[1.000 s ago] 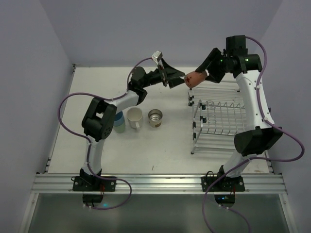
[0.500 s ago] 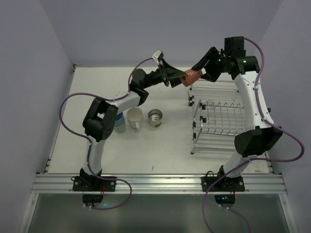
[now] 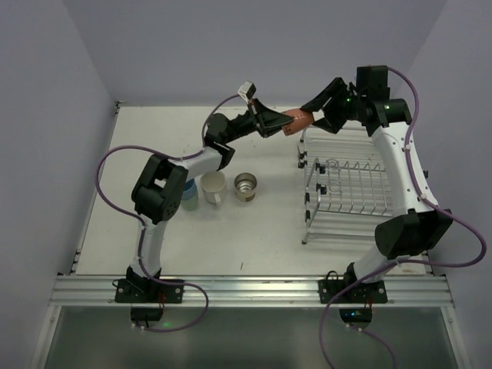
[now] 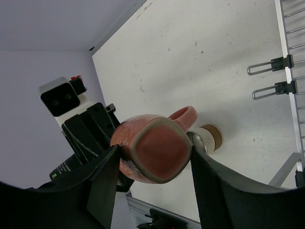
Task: Unload the cups from the dish rack
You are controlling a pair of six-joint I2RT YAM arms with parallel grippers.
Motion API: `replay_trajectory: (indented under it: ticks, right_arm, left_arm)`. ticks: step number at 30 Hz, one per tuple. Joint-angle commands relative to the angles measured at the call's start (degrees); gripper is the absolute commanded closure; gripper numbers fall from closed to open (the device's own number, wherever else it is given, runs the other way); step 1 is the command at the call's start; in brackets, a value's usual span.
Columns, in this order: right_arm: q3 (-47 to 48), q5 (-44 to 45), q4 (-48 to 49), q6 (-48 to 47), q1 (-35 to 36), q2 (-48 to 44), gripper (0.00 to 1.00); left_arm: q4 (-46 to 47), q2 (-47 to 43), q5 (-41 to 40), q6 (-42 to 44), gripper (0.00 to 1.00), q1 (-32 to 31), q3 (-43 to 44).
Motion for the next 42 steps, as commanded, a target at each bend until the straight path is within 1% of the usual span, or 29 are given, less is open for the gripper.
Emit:
replay_trajectory:
  ticks: [1,2,5,6,7,8,9,10,11,12,13,14,16,17,18,19,20,21,22,23,24,25,26,31,32,34,37,38,42]
  right_arm:
    - [-0.68,-5.60,-0.28,-2.39,1.81,-2.77,1.00]
    - [-0.59,-6.13,-0.36,-3.00,1.72,-2.77,1.00]
    - [-0.07,-5.96,-1.33,-5.82,1.72,-3.03,0.63]
    - [0.20,-5.87,-1.59,-7.30,1.72,-3.12,0.39]
    - [0.37,-5.78,-1.94,-8.01,1.72,-3.30,0.27]
    - [0.64,-5.69,-2.38,-8.80,1.72,-3.56,0.17]
    - [0.64,-5.52,-2.99,-10.38,1.72,-3.91,0.06]
    - [0.73,-5.61,-3.35,-11.00,1.72,-4.09,0.01]
    - [0.64,-5.69,-4.22,-11.79,1.72,-4.78,0.01]
    - [0.64,-5.26,-4.84,-13.28,1.72,-5.23,0.01]
    - [0.55,-4.82,-5.46,-13.82,1.72,-5.75,0.01]
    - [0.38,-4.12,-6.85,-14.34,1.72,-6.37,0.01]
    - [0.46,-0.17,-8.44,-15.84,1.72,-8.30,0.01]
    - [0.46,1.67,-9.67,-16.19,1.63,-9.18,0.01]
    - [0.46,3.69,-10.20,-17.15,1.63,-10.75,0.01]
    - [0.38,7.80,-10.64,-17.60,1.63,-11.46,0.01]
    - [0.38,9.75,-11.08,-18.04,1.63,-12.08,0.01]
    - [0.03,11.51,-11.52,-19.17,1.63,-12.70,0.01]
    - [-0.15,13.01,-11.61,-19.71,1.63,-13.57,0.01]
    - [-0.59,14.59,-11.70,-20.15,1.55,-13.84,0.01]
    - [-1.11,14.96,-11.96,-20.58,1.46,-14.02,0.01]
    - [-1.47,15.22,-12.14,-20.59,1.46,-14.37,0.01]
    - [-2.25,15.05,-12.05,-20.50,1.37,-14.63,0.01]
    - [-3.75,13.91,-11.97,-19.71,1.28,-15.16,0.01]
    - [-3.93,13.64,-12.05,-19.54,1.28,-15.16,0.01]
    - [-4.19,13.47,-12.05,-19.36,1.28,-15.25,0.01]
    - [-4.81,13.64,-12.05,-19.10,1.28,-15.86,0.01]
    - [-4.98,13.64,-12.05,-19.10,1.28,-16.04,0.01]
    - [-5.51,13.99,-12.14,-19.18,1.28,-16.92,0.01]
  left_arm:
    - [1.34,-2.22,-0.58,0.68,1.00,-0.57,-0.47]
    - [-1.98,-3.09,1.07,2.25,1.00,-0.57,-0.56]
    - [-8.75,-5.98,4.33,7.16,1.00,-0.48,-1.79]
    - [-10.87,-6.78,5.12,8.66,1.00,-0.48,-2.32]
    - [-13.84,-7.66,5.65,10.59,1.00,-0.48,-3.02]
    - [-19.53,-9.41,6.18,12.70,1.00,-0.57,-3.37]
    - [-21.76,-10.21,6.97,16.11,1.00,-0.57,-3.55]
    - [-24.13,-10.83,7.41,18.06,1.00,-0.48,-3.55]
    - [-29.20,-12.14,7.76,21.65,1.00,-0.40,-3.55]
    - [-32.65,-13.19,7.86,23.16,1.00,-0.31,-3.38]
    - [-32.68,-13.20,7.94,24.48,1.00,-0.31,-3.38]
    - [-36.95,-14.25,8.03,27.63,1.00,-0.22,-2.77]
    - [-45.03,-15.31,7.51,33.26,1.00,-0.22,-0.66]
    - [-55.08,-16.36,6.37,40.25,1.00,-0.39,2.13]
    - [-60.49,-16.98,5.32,43.97,1.00,-0.57,3.38]
    - [-64.72,-17.77,4.26,46.97,1.00,-1.01,4.43]
    - [-73.03,-19.51,3.21,49.69,1.00,-1.36,4.88]
    - [-76.85,-20.23,1.37,54.33,1.00,-1.62,5.58]
    - [-80.81,-20.84,0.31,56.73,1.00,-2.67,6.11]
    - [-88.94,-21.90,-1.18,59.45,1.00,-3.46,6.55]
    - [-92.67,-22.43,-4.94,64.35,1.00,-4.25,7.08]
    - [-95.76,-23.13,-6.98,66.49,1.00,-6.18,7.60]
    - [-100.66,-24.35,-10.74,69.82,1.00,-6.98,7.78]
    - [-112.98,-27.09,-19.03,76.43,1.00,-9.00,9.37]
    - [-114.06,-27.44,-21.56,77.66,1.00,-9.44,8.93]
    - [-116.52,-28.75,-23.86,78.55,1.00,-10.85,6.49]
    - [-118.28,-31.22,-28.96,79.52,1.00,-13.22,2.61]
    - [-118.46,-31.83,-31.06,79.52,1.00,-13.75,-0.36]
    - [-118.90,-33.59,-34.24,79.60,1.00,-15.68,-4.95]
